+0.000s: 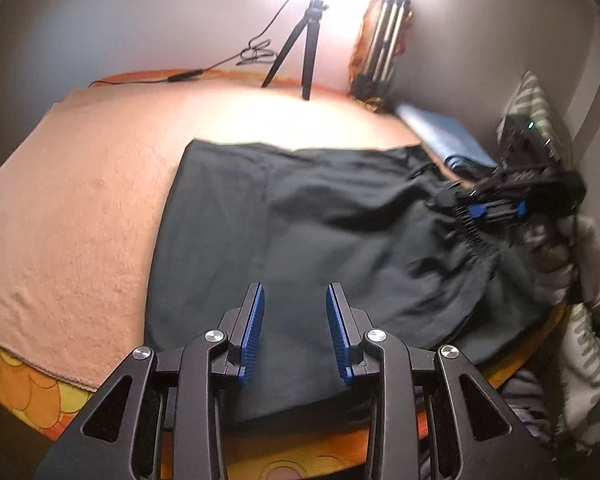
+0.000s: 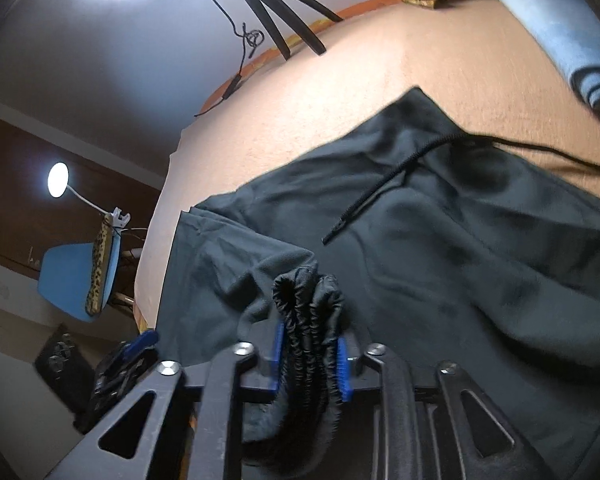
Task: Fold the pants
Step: 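Lower the waistband onto the cuff end with the right tool and open it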
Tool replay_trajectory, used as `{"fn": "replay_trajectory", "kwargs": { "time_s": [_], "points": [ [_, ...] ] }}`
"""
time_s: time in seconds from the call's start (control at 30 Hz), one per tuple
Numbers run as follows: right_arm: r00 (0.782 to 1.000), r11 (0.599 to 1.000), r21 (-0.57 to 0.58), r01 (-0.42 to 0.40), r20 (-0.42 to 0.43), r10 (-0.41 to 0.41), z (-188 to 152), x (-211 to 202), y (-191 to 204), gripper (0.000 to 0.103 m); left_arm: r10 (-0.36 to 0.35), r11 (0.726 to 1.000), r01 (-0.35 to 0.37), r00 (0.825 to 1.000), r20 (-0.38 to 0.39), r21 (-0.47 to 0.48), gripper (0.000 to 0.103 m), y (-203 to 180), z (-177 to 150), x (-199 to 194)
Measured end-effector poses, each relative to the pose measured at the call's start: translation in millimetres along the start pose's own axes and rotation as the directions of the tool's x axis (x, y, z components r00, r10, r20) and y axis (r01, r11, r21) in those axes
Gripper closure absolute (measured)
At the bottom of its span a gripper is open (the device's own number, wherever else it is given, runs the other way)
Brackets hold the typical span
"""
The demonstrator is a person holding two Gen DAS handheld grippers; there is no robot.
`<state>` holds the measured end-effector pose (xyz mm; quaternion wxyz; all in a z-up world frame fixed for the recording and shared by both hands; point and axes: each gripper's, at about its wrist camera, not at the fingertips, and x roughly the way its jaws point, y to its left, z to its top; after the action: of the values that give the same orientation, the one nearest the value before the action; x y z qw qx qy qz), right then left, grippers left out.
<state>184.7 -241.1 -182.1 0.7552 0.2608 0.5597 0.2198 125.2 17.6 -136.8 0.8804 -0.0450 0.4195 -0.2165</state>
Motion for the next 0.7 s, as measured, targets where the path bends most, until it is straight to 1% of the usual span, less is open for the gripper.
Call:
{"fn": "replay_trajectory", "kwargs": {
  "time_s": [0.03, 0.07, 0.13, 0.17, 0.23, 0.27, 0.3, 0.33, 0.37, 0.4, 0.43, 0.57, 0.7],
  "points": [
    [1.0, 1.0, 0.004, -0.002, -0.009, 0.002, -1, 1, 0, 0.058, 0.0, 1.0, 0.0, 1.0, -0.003, -0.001, 0.073, 0, -1, 2],
    [1.0, 1.0, 0.007, -0.003, -0.013, 0.003, -1, 1, -1, 0.056, -0.004, 1.0, 0.004, 1.0, -0.005, -0.003, 0.073, 0, -2, 3],
    [1.0, 1.0, 0.015, -0.02, -0.021, 0.02, -2, 2, 0, 0.053, -0.003, 1.0, 0.003, 1.0, -0.007, -0.007, 0.073, 1, -3, 5],
    [0.999, 1.0, 0.016, -0.022, -0.023, 0.022, -3, 1, 1, 0.053, -0.006, 1.0, 0.006, 1.0, -0.007, -0.008, 0.073, 1, -3, 7],
    [1.0, 1.0, -0.001, -0.001, -0.023, 0.001, -6, 2, 3, 0.053, -0.006, 1.0, 0.005, 1.0, -0.01, -0.006, 0.073, 0, -2, 9],
    [1.0, 1.0, -0.015, 0.015, -0.026, -0.015, -8, 3, 6, 0.056, -0.004, 1.0, 0.004, 1.0, -0.014, -0.002, 0.073, -1, -2, 10],
    [0.999, 0.999, -0.028, 0.034, -0.029, -0.035, -10, 4, 8, 0.06, -0.002, 1.0, 0.002, 1.0, -0.015, -0.001, 0.073, -1, -2, 10],
    [0.998, 0.997, -0.045, 0.058, -0.025, -0.059, -12, 5, 10, 0.071, -0.003, 1.0, 0.003, 1.0, -0.011, -0.003, 0.073, -1, -2, 8],
    [0.997, 0.995, -0.065, 0.073, -0.022, -0.075, -14, 5, 13, 0.079, -0.005, 1.0, 0.005, 1.0, -0.006, -0.007, 0.073, -1, -1, 7],
    [0.996, 0.993, -0.079, 0.085, -0.016, -0.086, -16, 4, 15, 0.08, -0.007, 1.0, 0.007, 1.0, 0.004, -0.013, 0.073, -1, 0, 3],
    [0.995, 0.992, -0.085, 0.094, -0.008, -0.095, -18, 2, 17, 0.084, -0.006, 1.0, 0.006, 1.0, 0.018, -0.019, 0.073, -1, 1, -1],
    [0.997, 0.996, -0.048, 0.079, 0.015, -0.079, -19, -11, 12, 0.087, 0.009, 1.0, -0.008, 0.998, 0.058, -0.016, 0.073, 1, 7, -16],
    [0.997, 0.997, -0.016, 0.07, 0.023, -0.07, -20, -30, 0, 0.087, 0.027, 1.0, -0.028, 0.997, 0.07, 0.011, 0.073, -1, 11, -23]
  ]
}}
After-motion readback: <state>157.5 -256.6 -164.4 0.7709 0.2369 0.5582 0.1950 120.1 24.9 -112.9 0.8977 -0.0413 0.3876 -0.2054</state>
